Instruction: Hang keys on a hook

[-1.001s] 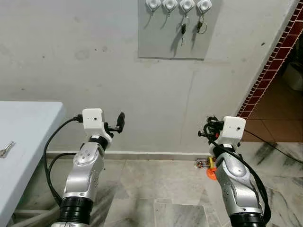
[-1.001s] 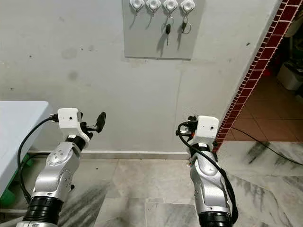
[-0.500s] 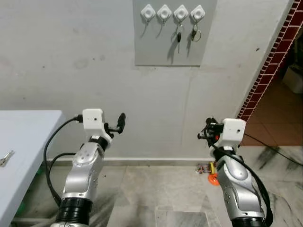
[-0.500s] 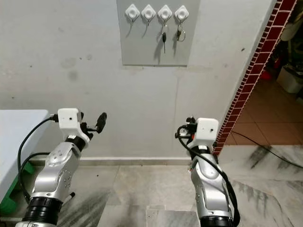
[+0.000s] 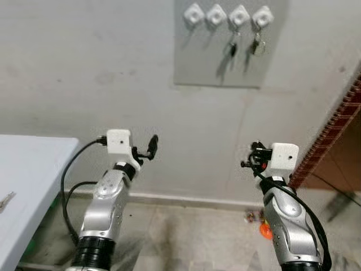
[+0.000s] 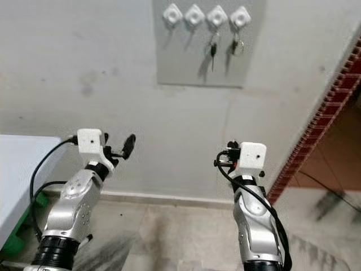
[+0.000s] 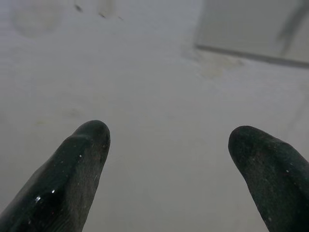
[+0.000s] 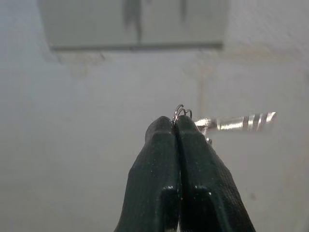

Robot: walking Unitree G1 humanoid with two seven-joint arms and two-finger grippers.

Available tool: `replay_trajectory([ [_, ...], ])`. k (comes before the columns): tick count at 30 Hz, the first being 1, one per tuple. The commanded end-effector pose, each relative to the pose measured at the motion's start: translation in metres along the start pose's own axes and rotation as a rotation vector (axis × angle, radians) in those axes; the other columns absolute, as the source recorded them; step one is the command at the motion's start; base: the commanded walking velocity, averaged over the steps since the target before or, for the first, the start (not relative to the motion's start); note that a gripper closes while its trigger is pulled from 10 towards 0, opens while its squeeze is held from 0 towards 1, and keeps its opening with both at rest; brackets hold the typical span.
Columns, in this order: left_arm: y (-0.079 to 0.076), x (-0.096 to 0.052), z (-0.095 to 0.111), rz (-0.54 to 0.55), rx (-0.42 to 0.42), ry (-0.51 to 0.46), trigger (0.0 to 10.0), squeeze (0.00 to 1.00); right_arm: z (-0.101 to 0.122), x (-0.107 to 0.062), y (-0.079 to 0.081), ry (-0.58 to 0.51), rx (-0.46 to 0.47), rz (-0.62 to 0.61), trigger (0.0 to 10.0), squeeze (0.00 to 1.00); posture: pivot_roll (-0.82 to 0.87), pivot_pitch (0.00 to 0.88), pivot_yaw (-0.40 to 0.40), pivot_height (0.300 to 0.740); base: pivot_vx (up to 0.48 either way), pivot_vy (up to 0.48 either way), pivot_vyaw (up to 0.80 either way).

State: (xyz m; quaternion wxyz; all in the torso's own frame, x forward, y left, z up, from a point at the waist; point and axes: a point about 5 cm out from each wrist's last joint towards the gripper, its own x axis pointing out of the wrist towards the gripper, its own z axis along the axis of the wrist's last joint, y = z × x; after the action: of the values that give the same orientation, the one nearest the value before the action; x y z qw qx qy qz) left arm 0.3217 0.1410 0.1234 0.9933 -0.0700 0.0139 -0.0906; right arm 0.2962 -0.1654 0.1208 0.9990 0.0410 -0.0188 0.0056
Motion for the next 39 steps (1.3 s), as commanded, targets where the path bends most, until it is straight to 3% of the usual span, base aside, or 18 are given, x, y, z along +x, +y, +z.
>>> replay_trajectory([
  [1, 0.008, -0.002, 0.002, 0.028, 0.009, -0.004, 10.0, 0.0, 0.002, 0.001, 0.007, -0.002, 0.014, 0.026, 10.0, 0.0, -0.04, 0.034, 0.014, 0.74, 0.48, 0.0, 0.0],
  [17, 0.007, -0.004, 0.0, 0.036, -0.002, -0.004, 10.0, 0.0, 0.002, 0.0, 0.007, 0.003, 0.003, 0.033, 10.0, 0.0, -0.04, 0.042, 0.008, 0.74, 0.48, 0.0, 0.0],
  [28, 0.006, -0.002, 0.001, 0.048, -0.005, -0.005, 10.0, 0.0, 0.002, 0.0, 0.005, 0.008, -0.023, 0.036, 10.0, 0.0, -0.05, 0.061, 0.016, 0.74, 0.0, 0.0, 0.0],
  [33, -0.001, 0.0, 0.007, -0.019, 0.042, -0.013, 10.0, 0.0, 0.006, 0.002, 0.007, -0.015, -0.066, 0.067, 10.0, 0.0, -0.05, 0.069, 0.025, 0.74, 0.0, 0.0, 0.0],
  [39, -0.01, 0.002, 0.02, -0.136, 0.136, -0.063, 10.0, 0.0, 0.02, 0.008, 0.016, -0.059, -0.084, 0.2, 10.0, 0.0, -0.06, 0.075, 0.034, 0.74, 0.0, 0.0, 0.0],
])
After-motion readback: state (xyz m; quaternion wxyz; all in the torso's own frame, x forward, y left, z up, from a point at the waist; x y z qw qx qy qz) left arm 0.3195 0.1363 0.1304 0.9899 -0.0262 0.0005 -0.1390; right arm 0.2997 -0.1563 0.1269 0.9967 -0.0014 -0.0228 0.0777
